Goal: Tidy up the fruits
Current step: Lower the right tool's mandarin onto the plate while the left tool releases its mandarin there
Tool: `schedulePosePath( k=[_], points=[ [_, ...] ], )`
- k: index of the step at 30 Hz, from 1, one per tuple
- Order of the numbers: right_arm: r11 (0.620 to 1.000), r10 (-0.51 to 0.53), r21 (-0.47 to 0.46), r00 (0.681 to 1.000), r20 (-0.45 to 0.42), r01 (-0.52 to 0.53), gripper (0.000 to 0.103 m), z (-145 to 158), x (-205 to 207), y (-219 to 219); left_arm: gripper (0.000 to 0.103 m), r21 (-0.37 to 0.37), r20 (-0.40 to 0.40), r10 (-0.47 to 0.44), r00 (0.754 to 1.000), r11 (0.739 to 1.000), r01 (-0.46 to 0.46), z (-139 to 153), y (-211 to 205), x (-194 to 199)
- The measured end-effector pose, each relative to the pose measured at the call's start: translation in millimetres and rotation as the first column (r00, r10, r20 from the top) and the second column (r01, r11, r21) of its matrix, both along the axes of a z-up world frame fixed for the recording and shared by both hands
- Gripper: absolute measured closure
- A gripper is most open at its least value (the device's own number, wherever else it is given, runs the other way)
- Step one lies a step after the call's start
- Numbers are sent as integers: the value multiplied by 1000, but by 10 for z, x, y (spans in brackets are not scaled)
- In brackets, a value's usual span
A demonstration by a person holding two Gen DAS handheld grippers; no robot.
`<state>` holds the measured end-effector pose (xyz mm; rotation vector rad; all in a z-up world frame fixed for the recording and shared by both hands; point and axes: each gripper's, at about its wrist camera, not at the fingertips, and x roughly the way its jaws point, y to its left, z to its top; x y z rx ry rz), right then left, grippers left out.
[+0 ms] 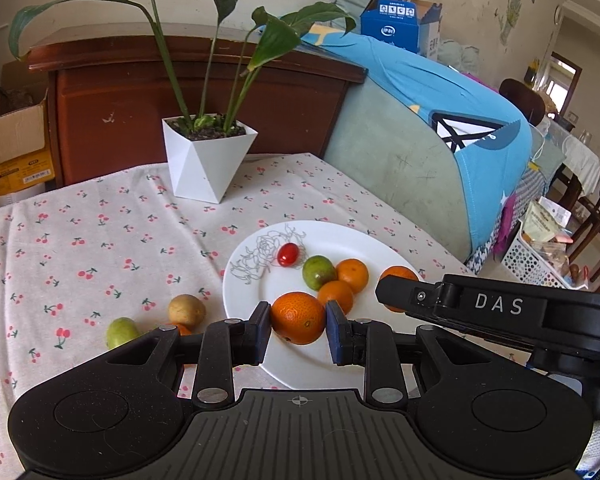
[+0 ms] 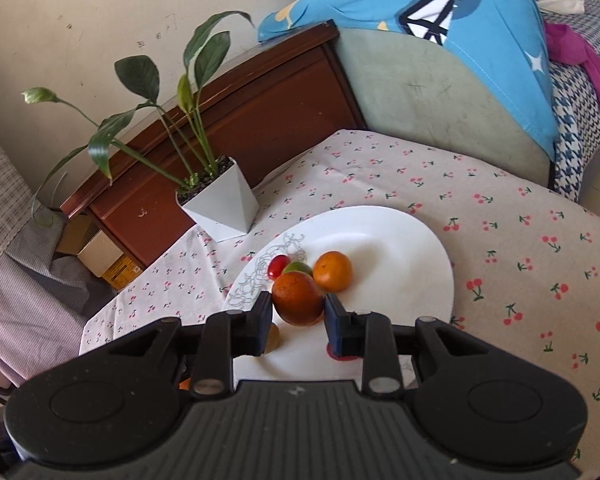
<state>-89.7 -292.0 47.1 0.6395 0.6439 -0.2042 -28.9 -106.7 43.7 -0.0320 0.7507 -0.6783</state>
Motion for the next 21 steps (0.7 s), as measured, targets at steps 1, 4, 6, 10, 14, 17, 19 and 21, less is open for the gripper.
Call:
schedulePosePath(
  k=[1, 4, 6, 10, 14, 17, 19, 21],
  points=[
    [1000, -11, 10, 1000, -4, 11, 75, -12, -9, -29, 77, 4, -1, -7, 1000, 1000, 7, -12, -33, -9],
    [998, -46, 43, 999, -22, 47, 75, -55, -34, -110, 77, 12, -10, -24, 1000, 1000, 24, -61, -107, -30],
    [995, -68, 71, 997, -34, 70, 75, -91, -52, -161, 77, 21, -16, -32, 999, 999, 32, -98, -147, -41],
    [989, -99, 106, 994, -51, 103, 75, -144, -66, -231, 77, 35, -18, -38, 999, 999, 39, -159, -196, -37],
    [984, -117, 124, 991, -71, 125, 75, -192, -71, -270, 77, 38, -22, -40, 999, 998, 40, -191, -235, -31],
    [983, -130, 121, 988, -80, 139, 74, -206, -78, -287, 76, 39, -17, -43, 999, 998, 44, -193, -262, -43],
    [982, -135, 120, 987, -81, 145, 73, -209, -83, -292, 75, 39, -13, -43, 999, 998, 44, -189, -274, -49],
    [982, -137, 122, 987, -81, 147, 72, -208, -79, -292, 74, 37, -12, -46, 999, 998, 46, -182, -277, -51]
  ],
)
